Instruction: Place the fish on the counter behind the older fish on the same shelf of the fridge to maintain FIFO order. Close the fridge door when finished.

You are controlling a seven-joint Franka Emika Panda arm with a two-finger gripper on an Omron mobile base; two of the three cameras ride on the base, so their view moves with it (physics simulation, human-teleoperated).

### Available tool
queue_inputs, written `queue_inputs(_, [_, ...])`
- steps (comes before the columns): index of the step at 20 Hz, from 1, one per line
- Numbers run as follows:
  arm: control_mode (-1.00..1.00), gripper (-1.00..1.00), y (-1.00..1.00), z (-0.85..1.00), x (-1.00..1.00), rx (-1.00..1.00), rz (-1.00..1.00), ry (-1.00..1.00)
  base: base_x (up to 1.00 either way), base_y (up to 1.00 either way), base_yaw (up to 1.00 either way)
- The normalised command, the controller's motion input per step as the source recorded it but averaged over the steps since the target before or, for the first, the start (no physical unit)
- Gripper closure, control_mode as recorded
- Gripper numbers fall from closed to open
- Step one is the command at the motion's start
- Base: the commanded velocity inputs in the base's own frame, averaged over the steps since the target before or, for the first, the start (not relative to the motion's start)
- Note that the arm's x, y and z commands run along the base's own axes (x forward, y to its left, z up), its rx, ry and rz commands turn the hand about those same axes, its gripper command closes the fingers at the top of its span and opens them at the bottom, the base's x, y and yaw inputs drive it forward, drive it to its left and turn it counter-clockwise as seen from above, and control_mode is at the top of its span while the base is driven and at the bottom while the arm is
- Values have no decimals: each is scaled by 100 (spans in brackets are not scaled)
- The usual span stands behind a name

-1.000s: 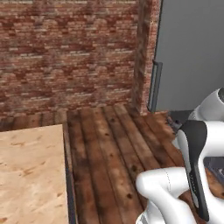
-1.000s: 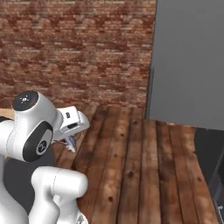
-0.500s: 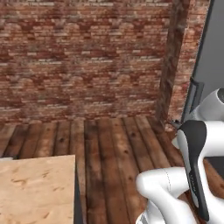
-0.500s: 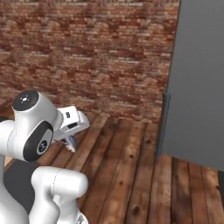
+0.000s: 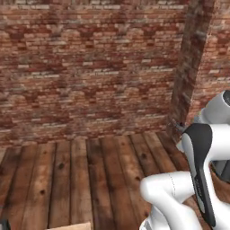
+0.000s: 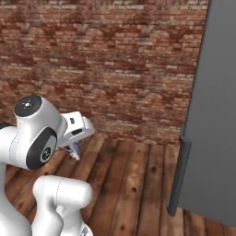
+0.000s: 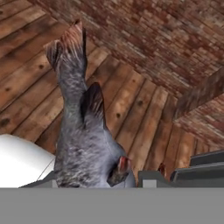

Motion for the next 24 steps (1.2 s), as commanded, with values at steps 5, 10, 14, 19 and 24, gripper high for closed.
queue_inputs(5, [100, 100, 0, 0, 0, 0, 0, 0, 100, 62, -40])
queue_inputs(10, [100, 100, 0, 0, 0, 0, 0, 0, 82, 83, -58])
queue_inputs(14, [100, 100, 0, 0, 0, 0, 0, 0, 77, 86, -62])
queue_inputs(19, [100, 100, 0, 0, 0, 0, 0, 0, 96, 83, -47])
queue_inputs(24, [100, 100, 0, 0, 0, 0, 0, 0, 100, 3, -4])
